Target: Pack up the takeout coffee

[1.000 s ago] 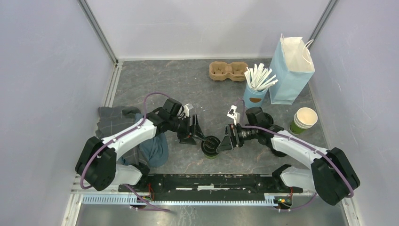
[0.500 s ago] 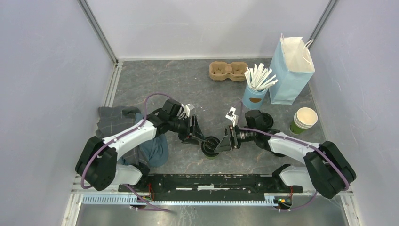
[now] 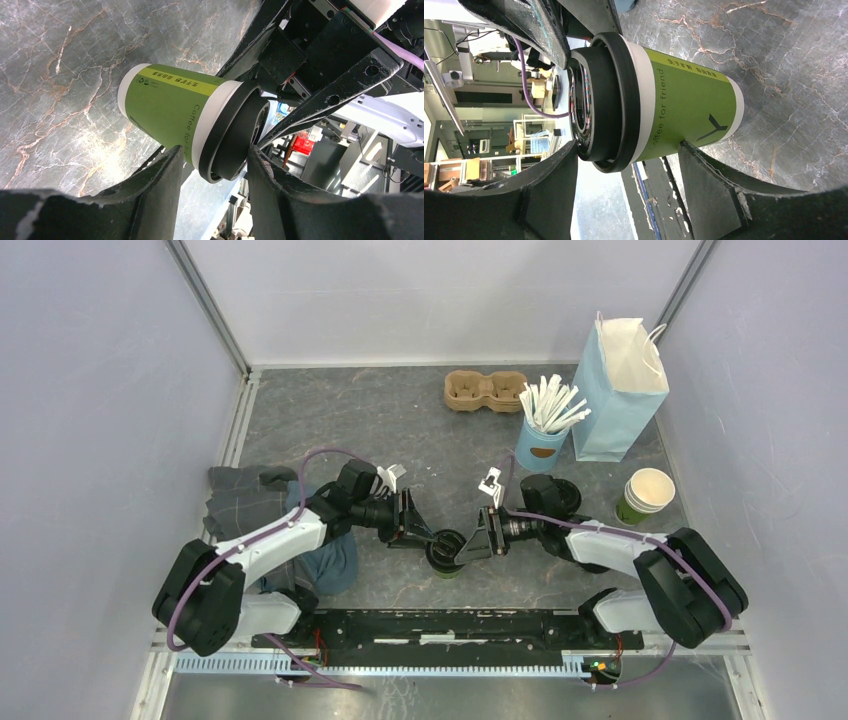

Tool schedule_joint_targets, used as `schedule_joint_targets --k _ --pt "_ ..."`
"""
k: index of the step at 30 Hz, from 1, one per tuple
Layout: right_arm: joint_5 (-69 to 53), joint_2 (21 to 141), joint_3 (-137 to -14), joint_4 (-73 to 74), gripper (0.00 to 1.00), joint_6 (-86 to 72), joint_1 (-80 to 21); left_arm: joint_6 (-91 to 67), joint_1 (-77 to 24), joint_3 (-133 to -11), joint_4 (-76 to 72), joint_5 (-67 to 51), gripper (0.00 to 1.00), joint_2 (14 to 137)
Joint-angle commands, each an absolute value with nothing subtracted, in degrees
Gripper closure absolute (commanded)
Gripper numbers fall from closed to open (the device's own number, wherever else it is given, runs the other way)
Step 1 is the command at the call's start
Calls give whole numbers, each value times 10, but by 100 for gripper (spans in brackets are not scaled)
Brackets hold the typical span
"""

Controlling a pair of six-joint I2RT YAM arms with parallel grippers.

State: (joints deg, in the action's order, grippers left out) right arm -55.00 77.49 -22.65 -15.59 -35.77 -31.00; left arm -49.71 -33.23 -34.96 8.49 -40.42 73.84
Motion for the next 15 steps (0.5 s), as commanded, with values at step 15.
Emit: schedule_joint_targets --k 15 --pt "-179 785 -147 22 35 -242 -379 -466 -345 -266 222 -226 54 781"
